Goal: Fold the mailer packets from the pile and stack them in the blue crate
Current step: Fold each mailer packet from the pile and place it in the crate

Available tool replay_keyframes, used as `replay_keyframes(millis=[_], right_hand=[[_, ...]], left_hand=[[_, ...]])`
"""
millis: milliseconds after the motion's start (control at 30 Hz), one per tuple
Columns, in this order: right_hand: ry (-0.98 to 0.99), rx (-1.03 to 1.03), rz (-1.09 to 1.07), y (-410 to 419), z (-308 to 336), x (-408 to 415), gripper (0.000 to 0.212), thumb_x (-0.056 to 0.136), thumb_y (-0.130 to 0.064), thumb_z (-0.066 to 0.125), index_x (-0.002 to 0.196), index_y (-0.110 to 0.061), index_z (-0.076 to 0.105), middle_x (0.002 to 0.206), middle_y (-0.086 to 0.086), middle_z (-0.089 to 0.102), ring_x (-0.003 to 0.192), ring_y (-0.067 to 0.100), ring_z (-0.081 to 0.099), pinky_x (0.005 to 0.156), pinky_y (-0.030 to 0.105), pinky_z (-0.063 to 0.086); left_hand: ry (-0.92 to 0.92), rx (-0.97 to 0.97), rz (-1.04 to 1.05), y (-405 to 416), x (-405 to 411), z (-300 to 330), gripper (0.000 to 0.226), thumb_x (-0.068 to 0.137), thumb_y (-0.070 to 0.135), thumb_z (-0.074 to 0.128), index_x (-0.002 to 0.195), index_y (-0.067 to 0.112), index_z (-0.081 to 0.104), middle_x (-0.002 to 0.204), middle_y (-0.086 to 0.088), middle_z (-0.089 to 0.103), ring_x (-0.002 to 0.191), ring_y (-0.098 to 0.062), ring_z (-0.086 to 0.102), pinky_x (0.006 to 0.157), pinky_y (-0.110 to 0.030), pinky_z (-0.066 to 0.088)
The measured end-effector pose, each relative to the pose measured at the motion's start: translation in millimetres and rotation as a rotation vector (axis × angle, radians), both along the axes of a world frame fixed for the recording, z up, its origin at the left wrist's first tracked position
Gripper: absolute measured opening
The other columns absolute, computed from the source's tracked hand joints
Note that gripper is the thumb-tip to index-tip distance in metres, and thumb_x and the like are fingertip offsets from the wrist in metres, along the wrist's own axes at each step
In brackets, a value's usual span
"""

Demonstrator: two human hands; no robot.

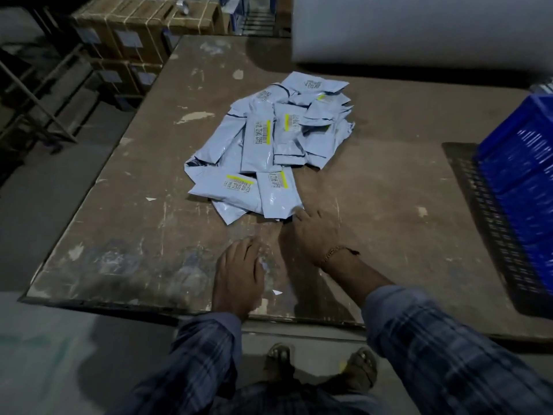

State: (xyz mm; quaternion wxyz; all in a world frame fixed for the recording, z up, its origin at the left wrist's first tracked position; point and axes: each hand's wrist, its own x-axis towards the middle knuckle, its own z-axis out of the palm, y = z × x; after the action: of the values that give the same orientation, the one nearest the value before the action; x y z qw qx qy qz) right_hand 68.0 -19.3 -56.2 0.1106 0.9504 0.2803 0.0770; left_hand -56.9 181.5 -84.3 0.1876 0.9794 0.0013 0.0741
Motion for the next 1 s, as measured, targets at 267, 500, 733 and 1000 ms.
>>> replay_keyframes(millis=[267,500,733,1000], right_hand=[[0.026,0.328,-0.168,-29.0,42.3,-46.8,0.035,0.042,-0.002,0.094,0.062,-0.012,0.067,0.057,0.010,0.059,0.051,0.031,0.060,0.044,0.028,0.043],[0.112,0.396,-0.303,-41.7,29.7,-100.0,0.028,0.067,-0.015,0.084,0.077,-0.016,0.058,0.070,0.011,0.067,0.061,0.032,0.059,0.053,0.034,0.046],[0.144,0.659,-0.273,-47.1,14.9,-92.1,0.040,0.098,-0.039,0.058,0.132,-0.019,0.063,0.115,0.008,0.067,0.113,0.031,0.059,0.093,0.043,0.049],[0.297,0.199,-0.321,-77.3,-17.2,-55.9,0.077,0.093,-0.071,0.036,0.156,-0.029,0.045,0.160,0.021,0.041,0.138,0.051,0.045,0.109,0.061,0.040]], left_hand=[[-0.014,0.008,0.006,-0.9,-0.6,0.8,0.039,0.104,0.028,0.048,0.142,0.020,0.056,0.146,0.000,0.054,0.134,-0.025,0.050,0.113,-0.045,0.041],[-0.027,-0.003,0.017,-1.4,-1.2,-3.2,0.043,0.104,0.031,0.047,0.143,0.018,0.058,0.148,-0.004,0.056,0.135,-0.027,0.051,0.113,-0.047,0.041],[-0.049,0.009,0.004,-1.2,-3.1,-0.9,0.043,0.108,0.032,0.040,0.143,0.016,0.058,0.148,-0.005,0.057,0.135,-0.028,0.052,0.114,-0.048,0.043],[-0.065,0.015,-0.003,-2.3,-3.2,-4.1,0.045,0.108,0.031,0.036,0.143,0.014,0.059,0.149,-0.007,0.057,0.136,-0.031,0.052,0.113,-0.050,0.043]])
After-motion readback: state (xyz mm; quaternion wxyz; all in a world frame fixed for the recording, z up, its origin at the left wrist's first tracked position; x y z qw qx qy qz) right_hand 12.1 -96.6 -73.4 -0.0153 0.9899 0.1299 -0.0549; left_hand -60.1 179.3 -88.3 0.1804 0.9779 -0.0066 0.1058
